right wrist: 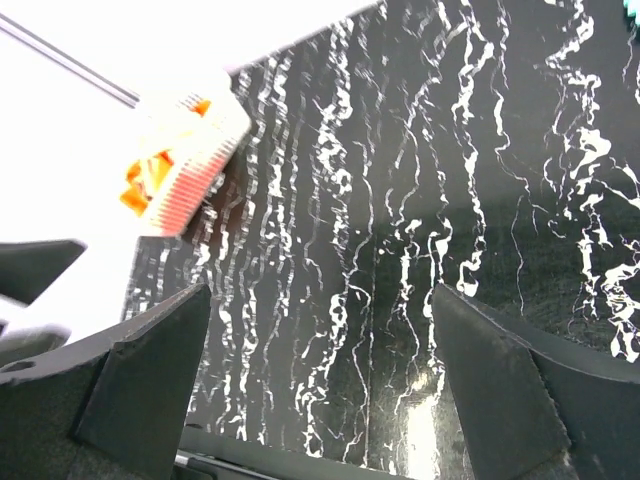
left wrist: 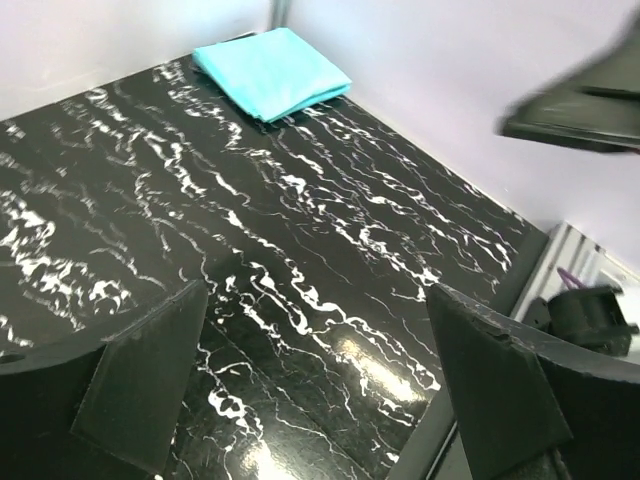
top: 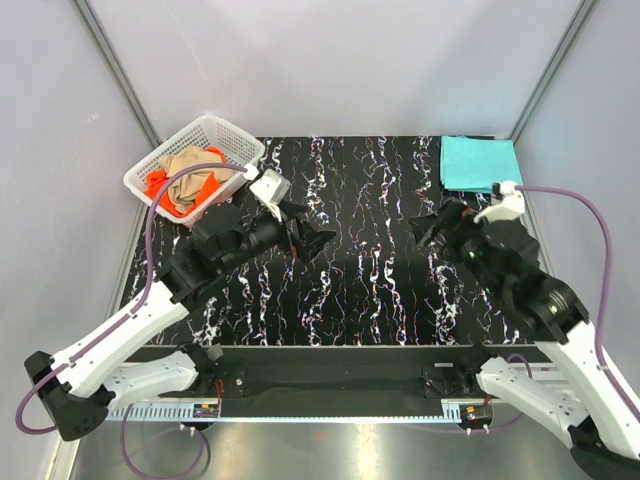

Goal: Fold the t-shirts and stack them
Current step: Grab the tshirt from the pile

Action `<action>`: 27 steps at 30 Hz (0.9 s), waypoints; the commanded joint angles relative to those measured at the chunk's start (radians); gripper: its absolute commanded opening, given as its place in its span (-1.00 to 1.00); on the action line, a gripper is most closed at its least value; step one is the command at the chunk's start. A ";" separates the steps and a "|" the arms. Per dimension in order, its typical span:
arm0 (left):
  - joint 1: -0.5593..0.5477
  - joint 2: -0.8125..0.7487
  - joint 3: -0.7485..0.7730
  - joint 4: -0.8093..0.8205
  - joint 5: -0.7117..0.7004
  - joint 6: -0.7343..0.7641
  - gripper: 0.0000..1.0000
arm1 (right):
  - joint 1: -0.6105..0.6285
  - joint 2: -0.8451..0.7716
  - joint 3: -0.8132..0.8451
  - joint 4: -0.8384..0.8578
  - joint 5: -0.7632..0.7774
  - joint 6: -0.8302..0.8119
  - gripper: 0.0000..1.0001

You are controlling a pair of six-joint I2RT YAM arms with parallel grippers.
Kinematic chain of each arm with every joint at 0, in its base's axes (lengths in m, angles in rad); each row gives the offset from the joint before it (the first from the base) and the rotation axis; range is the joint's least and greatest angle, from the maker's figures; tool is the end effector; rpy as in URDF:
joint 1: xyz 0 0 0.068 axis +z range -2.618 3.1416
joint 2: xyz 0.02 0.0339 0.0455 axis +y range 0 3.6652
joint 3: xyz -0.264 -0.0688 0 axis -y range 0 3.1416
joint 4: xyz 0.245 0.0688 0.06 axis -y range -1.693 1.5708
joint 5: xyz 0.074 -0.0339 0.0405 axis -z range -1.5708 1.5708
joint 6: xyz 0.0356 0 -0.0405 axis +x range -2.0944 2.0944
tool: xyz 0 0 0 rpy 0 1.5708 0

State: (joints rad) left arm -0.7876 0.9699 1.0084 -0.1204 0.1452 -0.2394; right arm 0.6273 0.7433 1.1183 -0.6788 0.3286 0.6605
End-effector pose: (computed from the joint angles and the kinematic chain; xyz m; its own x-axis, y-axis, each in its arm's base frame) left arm 0.1531 -0.1610 0.3917 -0.2465 -0.0850 -0.9654 0.7664 0.5927 -0.2478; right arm 0.1156 0.0696 0.4055 -0.3791 0.4424 -0.8128 -0.0932 0.8556 0.5092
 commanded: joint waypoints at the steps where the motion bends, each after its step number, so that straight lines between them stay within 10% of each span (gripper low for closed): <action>1: -0.001 -0.010 0.054 0.015 -0.123 -0.046 0.97 | 0.000 -0.086 -0.034 -0.001 0.032 0.008 0.99; 9: 0.240 0.312 0.464 -0.341 -0.335 -0.126 0.97 | 0.002 -0.159 -0.054 -0.080 0.018 -0.048 0.99; 20: 0.571 0.582 0.628 -0.311 -0.558 -0.167 0.96 | -0.001 -0.229 -0.115 -0.021 -0.126 -0.113 0.99; 27: 0.744 0.783 0.648 -0.285 -0.556 -0.204 0.28 | 0.000 -0.190 -0.138 0.016 -0.175 -0.153 0.99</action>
State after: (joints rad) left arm -0.0917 1.6966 1.6012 -0.4297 -0.3759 -0.4145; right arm 0.6273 0.5304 0.9909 -0.7212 0.1967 0.5468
